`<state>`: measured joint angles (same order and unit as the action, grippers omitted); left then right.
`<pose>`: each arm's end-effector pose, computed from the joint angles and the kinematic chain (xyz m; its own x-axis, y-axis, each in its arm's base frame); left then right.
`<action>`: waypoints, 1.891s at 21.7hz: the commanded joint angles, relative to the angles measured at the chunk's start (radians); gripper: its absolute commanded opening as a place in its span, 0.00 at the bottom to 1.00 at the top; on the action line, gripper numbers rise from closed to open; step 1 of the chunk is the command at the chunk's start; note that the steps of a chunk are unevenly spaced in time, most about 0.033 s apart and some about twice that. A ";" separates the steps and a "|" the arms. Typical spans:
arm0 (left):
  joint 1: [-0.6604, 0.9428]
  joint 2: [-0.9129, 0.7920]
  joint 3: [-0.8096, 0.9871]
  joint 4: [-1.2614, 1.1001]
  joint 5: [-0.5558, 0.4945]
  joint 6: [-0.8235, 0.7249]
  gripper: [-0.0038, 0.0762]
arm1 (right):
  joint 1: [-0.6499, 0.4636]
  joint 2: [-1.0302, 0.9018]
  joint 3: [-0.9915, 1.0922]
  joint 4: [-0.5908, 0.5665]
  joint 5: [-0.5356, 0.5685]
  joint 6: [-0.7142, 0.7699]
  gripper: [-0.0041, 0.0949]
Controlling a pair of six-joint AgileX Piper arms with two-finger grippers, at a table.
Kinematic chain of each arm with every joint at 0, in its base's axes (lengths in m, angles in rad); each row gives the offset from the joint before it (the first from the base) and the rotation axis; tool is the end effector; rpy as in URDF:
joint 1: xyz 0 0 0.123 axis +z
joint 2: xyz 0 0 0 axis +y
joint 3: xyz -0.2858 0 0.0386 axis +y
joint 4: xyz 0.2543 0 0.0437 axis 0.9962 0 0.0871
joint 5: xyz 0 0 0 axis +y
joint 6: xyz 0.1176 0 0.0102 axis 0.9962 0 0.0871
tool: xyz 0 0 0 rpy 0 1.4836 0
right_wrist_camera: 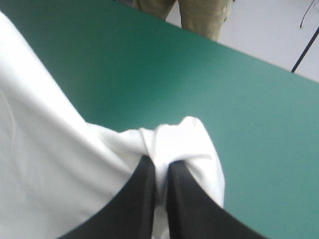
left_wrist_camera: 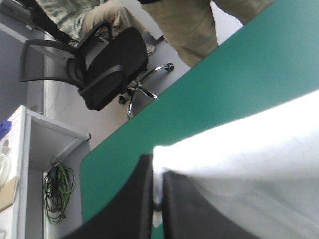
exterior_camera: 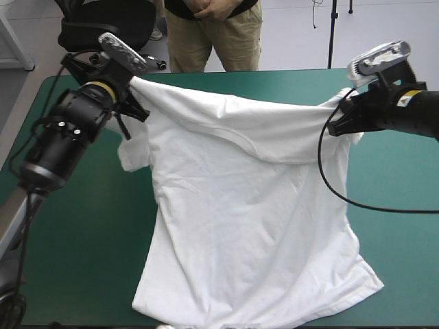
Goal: Fold the cloth
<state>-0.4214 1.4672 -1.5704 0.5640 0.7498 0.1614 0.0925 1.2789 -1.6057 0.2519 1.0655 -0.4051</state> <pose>0.3415 -0.1059 0.4305 -0.2986 0.7058 -0.6424 0.3053 0.7084 0.6364 0.2705 0.0510 0.4622 -0.4962 -0.3180 -0.8079 -0.4187 0.9028 -0.0982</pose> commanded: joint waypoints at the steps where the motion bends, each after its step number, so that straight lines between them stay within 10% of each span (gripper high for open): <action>1: 0.003 0.048 -0.004 0.044 -0.170 -0.036 0.03 | 0.000 0.043 0.042 0.001 -0.176 -0.009 0.04; 6: 0.118 0.208 -0.052 0.109 -0.410 -0.247 0.03 | 0.000 0.209 0.046 0.002 -0.446 -0.022 0.03; 17: 0.172 0.384 -0.052 -0.022 -0.527 -0.268 0.04 | -0.004 0.520 0.018 0.006 -0.564 -0.022 0.06; 25: 0.172 0.424 -0.052 -0.065 -0.525 -0.305 0.59 | -0.039 0.588 -0.086 0.039 -0.544 -0.043 0.37; 31: 0.171 0.341 -0.054 -0.097 -0.387 -0.340 0.67 | -0.086 0.588 -0.260 0.051 -0.306 -0.038 0.74; 37: 0.171 0.121 -0.036 -0.500 -0.083 0.002 0.63 | -0.089 0.481 -0.296 0.108 0.017 -0.004 0.61; 41: 0.171 -0.075 0.130 -0.712 0.039 0.077 0.60 | -0.089 0.295 -0.153 0.174 0.030 -0.042 0.56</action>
<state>-0.2505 1.5091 -1.4855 -0.0420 0.7881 0.1977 0.0103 1.7052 -1.7935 0.3823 1.1190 -0.4293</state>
